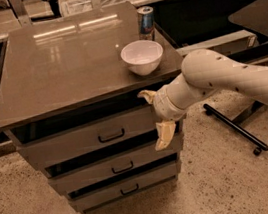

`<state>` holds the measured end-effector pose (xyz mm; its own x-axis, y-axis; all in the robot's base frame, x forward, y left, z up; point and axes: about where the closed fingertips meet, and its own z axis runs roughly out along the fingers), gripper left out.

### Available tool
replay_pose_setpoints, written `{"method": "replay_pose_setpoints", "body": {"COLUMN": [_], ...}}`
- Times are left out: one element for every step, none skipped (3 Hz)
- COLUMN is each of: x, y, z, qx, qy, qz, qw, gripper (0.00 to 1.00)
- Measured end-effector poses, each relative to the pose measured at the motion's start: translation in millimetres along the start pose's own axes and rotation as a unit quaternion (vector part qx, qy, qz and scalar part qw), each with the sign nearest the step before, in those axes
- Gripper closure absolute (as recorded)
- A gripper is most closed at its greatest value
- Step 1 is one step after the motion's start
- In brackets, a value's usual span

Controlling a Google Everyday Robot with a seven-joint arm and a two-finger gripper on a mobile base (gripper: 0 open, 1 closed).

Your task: Open top drawer

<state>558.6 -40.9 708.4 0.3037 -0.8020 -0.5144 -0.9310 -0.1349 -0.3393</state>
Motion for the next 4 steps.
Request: {"method": "replay_pose_setpoints", "body": {"x": [28.0, 47.0, 60.8, 61.2], "y": [-16.3, -20.6, -20.2, -16.3], "z": [26.2, 33.6, 35.3, 34.3], "qx": [-0.023, -0.03, -0.033, -0.043], "qy": [0.021, 0.047, 0.06, 0.079], "qz": [0.049, 0.089, 0.116, 0.116], "qw": [0.9983, 0.9944, 0.9909, 0.9892], "gripper": [0.0, 0.0, 0.25, 0.49]}}
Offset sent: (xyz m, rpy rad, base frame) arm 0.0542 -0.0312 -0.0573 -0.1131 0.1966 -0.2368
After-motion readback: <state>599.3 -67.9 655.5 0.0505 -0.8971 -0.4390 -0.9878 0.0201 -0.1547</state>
